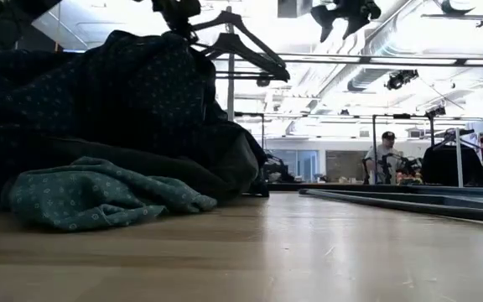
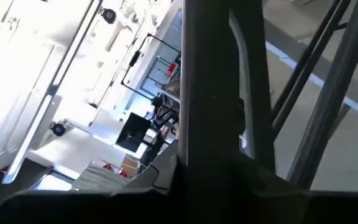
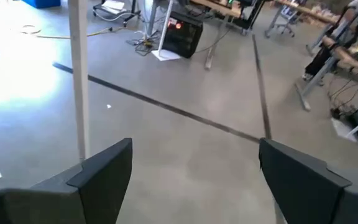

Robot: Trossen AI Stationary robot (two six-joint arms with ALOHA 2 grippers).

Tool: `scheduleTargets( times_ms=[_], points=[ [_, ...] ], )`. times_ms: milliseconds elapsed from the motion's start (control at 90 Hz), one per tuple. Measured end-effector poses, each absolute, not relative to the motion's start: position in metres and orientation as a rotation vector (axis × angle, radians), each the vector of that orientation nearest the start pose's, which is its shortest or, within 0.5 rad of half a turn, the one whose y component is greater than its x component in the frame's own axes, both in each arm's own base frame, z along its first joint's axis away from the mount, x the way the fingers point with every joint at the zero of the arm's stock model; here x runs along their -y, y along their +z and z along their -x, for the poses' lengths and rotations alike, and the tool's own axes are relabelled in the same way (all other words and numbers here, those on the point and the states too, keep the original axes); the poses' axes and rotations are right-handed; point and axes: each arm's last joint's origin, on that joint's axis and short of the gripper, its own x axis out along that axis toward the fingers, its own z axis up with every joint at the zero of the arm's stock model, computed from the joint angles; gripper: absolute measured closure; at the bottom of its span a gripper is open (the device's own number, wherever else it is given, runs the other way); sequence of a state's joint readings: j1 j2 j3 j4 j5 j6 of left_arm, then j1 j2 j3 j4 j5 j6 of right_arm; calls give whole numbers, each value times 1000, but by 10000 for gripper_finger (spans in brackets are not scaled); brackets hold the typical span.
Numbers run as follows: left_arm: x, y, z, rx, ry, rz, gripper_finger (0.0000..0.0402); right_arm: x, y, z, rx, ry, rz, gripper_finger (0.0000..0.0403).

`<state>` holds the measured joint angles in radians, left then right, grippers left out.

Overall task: Hang clothes
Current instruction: Hang the hanger on the hanger rack

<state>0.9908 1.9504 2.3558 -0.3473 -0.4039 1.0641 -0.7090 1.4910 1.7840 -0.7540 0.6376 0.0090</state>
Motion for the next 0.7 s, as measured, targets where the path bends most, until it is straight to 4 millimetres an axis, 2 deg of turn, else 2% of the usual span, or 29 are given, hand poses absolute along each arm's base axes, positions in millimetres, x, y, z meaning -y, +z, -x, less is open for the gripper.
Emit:
scheduleTargets(
  times_ms=[178, 700],
  points=[
    [-353, 505, -203, -736, 1257, -856, 350, 207, 455, -215, -465, -1323, -41, 82],
    [-362, 491, -189, -746, 1101, -770, 350, 208, 455, -217, -427, -1301, -94, 82]
  ],
)
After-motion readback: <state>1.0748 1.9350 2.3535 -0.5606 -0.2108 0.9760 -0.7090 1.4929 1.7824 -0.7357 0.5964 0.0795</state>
